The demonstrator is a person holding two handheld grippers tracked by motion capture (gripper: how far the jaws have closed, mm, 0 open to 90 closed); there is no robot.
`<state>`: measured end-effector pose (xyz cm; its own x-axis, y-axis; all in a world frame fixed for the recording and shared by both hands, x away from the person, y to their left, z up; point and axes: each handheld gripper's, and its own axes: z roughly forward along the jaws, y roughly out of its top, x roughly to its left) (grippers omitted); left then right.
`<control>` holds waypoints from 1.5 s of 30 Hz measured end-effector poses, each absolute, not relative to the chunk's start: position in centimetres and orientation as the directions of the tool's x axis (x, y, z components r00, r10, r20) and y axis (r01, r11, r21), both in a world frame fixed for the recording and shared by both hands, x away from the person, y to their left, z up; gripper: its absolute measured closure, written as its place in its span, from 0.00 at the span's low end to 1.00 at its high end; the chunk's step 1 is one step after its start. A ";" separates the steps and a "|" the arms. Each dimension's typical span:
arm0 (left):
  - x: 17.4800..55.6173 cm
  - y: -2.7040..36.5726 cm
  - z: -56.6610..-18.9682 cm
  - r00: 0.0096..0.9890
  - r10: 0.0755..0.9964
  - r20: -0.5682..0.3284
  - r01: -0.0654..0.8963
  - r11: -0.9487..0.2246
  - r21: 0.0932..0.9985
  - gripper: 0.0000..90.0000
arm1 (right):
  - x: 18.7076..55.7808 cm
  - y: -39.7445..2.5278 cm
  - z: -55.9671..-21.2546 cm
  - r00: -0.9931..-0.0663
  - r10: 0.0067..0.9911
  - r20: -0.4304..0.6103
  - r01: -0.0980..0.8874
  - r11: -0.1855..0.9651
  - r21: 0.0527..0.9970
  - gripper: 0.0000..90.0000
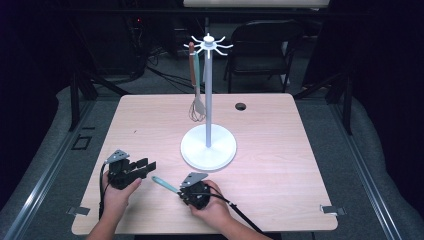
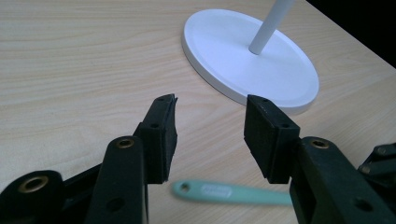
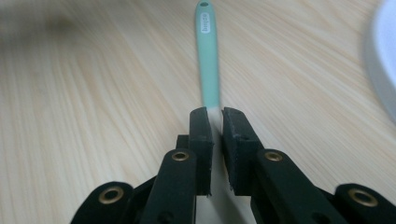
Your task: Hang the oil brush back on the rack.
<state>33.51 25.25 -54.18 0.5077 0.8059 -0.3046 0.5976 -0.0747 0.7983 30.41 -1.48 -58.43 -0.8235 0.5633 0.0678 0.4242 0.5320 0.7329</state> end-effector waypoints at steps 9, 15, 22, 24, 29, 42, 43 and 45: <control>33.3 24.2 -54.3 0.526 0.793 -0.308 0.602 -0.092 0.793 0.60 | 29.8 -8.2 -58.0 -0.800 0.587 0.120 0.491 0.527 0.694 0.92; 33.1 23.0 -54.4 0.551 0.772 -0.316 0.604 -0.108 0.790 0.60 | 28.0 -11.2 -57.9 -0.769 0.619 0.161 0.539 0.491 0.684 0.92; 32.9 21.3 -55.1 0.580 0.751 -0.314 0.615 -0.152 0.773 0.60 | 27.7 -11.8 -57.8 -0.755 0.627 0.191 0.568 0.481 0.667 0.91; 32.9 21.1 -55.2 0.580 0.750 -0.318 0.619 -0.152 0.771 0.60 | 27.7 -11.7 -57.8 -0.750 0.631 0.198 0.574 0.473 0.669 0.88; 33.0 20.6 -55.7 0.584 0.747 -0.319 0.628 -0.167 0.760 0.60 | 27.7 -11.2 -57.7 -0.761 0.624 0.177 0.558 0.490 0.670 0.87; 32.8 19.5 -56.2 0.613 0.721 -0.322 0.628 -0.199 0.752 0.59 | 28.1 -9.3 -58.0 -0.783 0.616 0.089 0.490 0.522 0.698 0.91; 32.8 19.4 -56.2 0.615 0.720 -0.321 0.628 -0.200 0.752 0.58 | 28.1 -9.3 -58.0 -0.783 0.616 0.085 0.488 0.523 0.699 0.91; 32.7 19.1 -56.3 0.624 0.709 -0.329 0.625 -0.201 0.754 0.57 | 28.0 -9.4 -58.0 -0.784 0.615 0.083 0.485 0.524 0.700 0.91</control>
<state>32.69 19.10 -56.31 0.6238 0.7091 -0.3286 0.6254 -0.2008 0.7540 28.02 -9.37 -57.97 -0.7839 0.6154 0.0825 0.4849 0.5238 0.7003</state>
